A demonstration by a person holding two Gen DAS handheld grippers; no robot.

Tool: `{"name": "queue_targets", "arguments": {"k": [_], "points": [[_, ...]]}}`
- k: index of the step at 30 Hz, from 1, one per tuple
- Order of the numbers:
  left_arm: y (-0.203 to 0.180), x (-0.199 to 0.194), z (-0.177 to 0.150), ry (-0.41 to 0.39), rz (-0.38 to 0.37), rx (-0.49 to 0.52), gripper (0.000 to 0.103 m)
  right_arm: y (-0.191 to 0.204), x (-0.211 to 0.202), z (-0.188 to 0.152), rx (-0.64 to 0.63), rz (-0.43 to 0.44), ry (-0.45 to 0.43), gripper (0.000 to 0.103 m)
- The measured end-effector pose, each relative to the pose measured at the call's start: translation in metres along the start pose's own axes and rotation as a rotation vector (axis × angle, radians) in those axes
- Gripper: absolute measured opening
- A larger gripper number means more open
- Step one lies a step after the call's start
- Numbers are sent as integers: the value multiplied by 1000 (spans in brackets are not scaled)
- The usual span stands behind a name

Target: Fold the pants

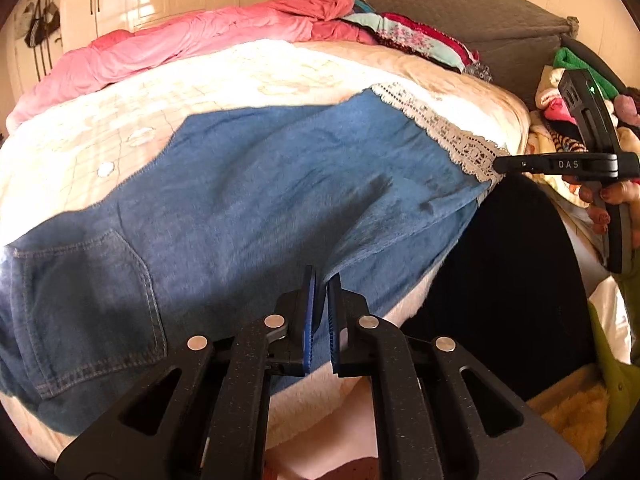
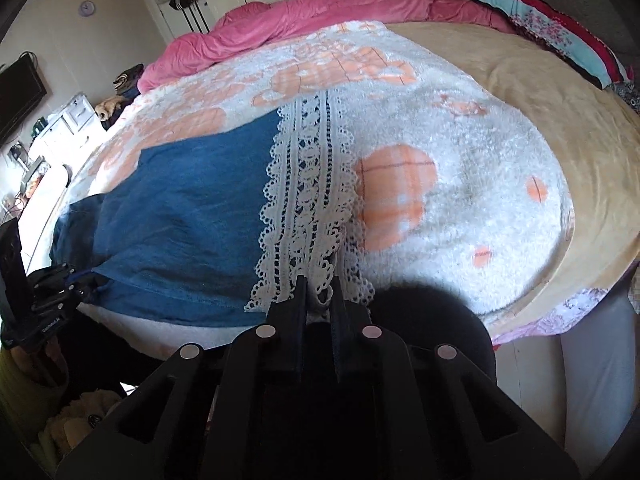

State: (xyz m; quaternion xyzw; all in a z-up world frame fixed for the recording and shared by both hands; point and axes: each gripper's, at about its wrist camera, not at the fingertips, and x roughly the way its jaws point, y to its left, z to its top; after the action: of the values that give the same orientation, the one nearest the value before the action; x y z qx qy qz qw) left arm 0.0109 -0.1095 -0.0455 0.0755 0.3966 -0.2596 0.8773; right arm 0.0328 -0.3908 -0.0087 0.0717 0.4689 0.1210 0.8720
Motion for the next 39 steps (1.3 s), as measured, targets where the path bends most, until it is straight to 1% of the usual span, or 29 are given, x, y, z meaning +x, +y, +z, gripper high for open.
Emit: {"name": "queue_targets", "arguments": {"k": [3,4,5,8,9,10,12,13,14,15,16,17,18,20,21,23,25,27,28,30,32,33,35,36,38,39], "points": [[4,6,-3,22,-4,-10,2,-4,5,-2,22,-13,20,10],[5,7,-4,29,-12,-14,3,-4,6,-1,23,-17,21,11],[5,9,-4,33,-11,-16,4,-4,8,-2,15,-38,25,11],[4,12,-8,51,-20,-14,4,-5,9,-2,25,-61,30,18],[3,12,-9,56,-17,-10,5,-6,8,-3,26,-73,27,25],[2,12,-10,58,-19,-6,5,-7,6,-3,32,-88,23,28],[1,12,-12,66,-32,-5,9,-11,-4,-2,61,-79,-17,29],[1,12,-13,71,-50,-16,15,-11,-9,-1,59,-86,-42,29],[3,10,-14,73,-66,-31,20,-8,-15,2,38,-107,-68,32],[4,6,-14,65,-74,-45,22,-4,-18,5,17,-111,-86,37],[5,1,-15,57,-70,-51,25,-1,-19,6,4,-100,-97,41],[8,-2,-15,53,-64,-56,27,5,-19,9,-16,-72,-103,42],[10,-7,-14,45,-58,-65,27,13,-17,11,-42,-48,-100,43],[16,-20,-9,12,-51,-92,32,28,-9,18,-95,-23,-95,43],[20,-28,-7,-5,-36,-97,33,34,-5,20,-118,-7,-91,43],[25,-36,-2,-25,-10,-103,36,52,5,27,-167,7,-77,43],[32,-40,2,-32,13,-117,39,67,11,31,-227,23,-77,50],[39,-40,5,-34,29,-140,42,81,20,34,-284,40,-65,53],[45,-40,7,-34,34,-158,43,86,24,32,-290,40,-54,53],[53,-39,12,-38,45,-190,48,84,38,31,-288,27,6,53],[64,-40,20,-49,65,-214,54,69,53,25,-267,-28,73,53],[71,-41,26,-52,75,-225,56,64,54,22,-258,-24,80,53],[83,-40,42,-61,97,-245,65,55,51,17,-242,-35,74,53],[90,-38,55,-68,123,-251,66,51,50,16,-236,-36,76,53],[98,-30,72,-76,131,-248,74,45,48,13,-208,-10,70,53],[103,-22,85,-70,143,-245,74,44,47,12,-206,-6,68,53]]}}
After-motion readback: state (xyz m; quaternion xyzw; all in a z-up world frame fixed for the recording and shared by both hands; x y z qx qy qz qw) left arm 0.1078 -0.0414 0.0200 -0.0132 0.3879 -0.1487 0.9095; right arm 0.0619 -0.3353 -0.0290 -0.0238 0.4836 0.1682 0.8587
